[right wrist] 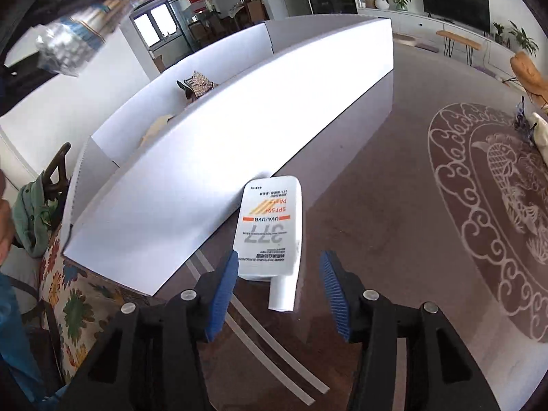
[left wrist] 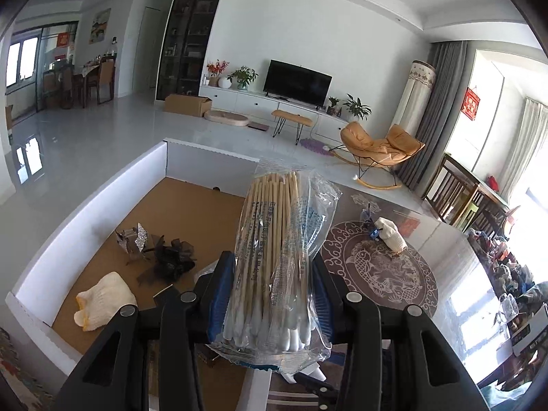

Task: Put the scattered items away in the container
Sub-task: 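Carry the swab bag with the left tool and lotion bottle with the right tool to the box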

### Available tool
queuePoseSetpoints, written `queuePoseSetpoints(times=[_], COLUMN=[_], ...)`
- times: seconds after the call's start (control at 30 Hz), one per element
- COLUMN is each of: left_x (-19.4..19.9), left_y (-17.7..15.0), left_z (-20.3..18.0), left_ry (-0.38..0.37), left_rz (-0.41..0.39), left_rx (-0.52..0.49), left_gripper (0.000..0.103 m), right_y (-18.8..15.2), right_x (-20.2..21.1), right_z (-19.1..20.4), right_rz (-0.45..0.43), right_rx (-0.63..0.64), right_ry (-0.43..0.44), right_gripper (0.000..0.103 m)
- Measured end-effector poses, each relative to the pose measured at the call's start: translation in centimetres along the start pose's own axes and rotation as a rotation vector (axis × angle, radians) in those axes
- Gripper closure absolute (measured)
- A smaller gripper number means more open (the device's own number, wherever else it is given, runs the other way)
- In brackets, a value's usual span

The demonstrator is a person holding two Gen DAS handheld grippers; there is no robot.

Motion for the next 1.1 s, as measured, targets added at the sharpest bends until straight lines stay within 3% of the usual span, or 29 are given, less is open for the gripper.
queuePoseSetpoints(times=[0.1,0.27,0.4,0.8,0.93,1.0,1.03,1.1], left_x=[0.7,0.7,0.3,-0.3,-0.3,-0.4,-0.4,-0.6], left_y=[0.0,-0.3,-0.7,-2.8,-3.1,-3.2,-3.3,-3.4], left_z=[-0.1,0.2,0.3,0.7,0.3,0.1,0.1,-0.2], left_ry=[-0.001,-0.001,-0.002,-0.007,-0.01,-0.013,-0.015,-0.022], left_rz=[-0.002,-0.003,0.011,0.047,0.057,0.061,0.063,0.066], left_rx=[0.003,0.022,0.029,0.053,0.04,0.043,0.044,0.047], left_gripper=[0.06,0.06,0.06,0.06,0.06,0.06,0.06,0.06], right_y=[0.1,-0.5,-1.2,-0.6,1.5,2.2,2.5,2.6], right_x=[-1.4,-3.1,-2.7,4.4,6.1,6.9,7.3,7.5], right_z=[0.5,1.8,2.4,-3.5,-3.5,-3.8,-3.9,-4.3], right_rz=[-0.025,-0.007,0.0,-0.094,-0.129,-0.145,-0.15,-0.141], right_rx=[0.051,0.123,0.236,0.132,0.086,0.072,0.068,0.067], right_ry=[-0.044,-0.044,-0.054,-0.065,-0.06,-0.054,-0.061,-0.069], right_gripper=[0.049,0.044,0.047,0.052,0.053,0.062,0.085,0.086])
Point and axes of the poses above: each gripper's, at about its wrist camera, not at the fingertips, and x roughly against the way its jaws point, z to its left, y to its top, the point moved 7 cm from there along -x, roughly the way its jaws point, and after that the axes turned 10 degrees about -z, right-handed, at the moved point
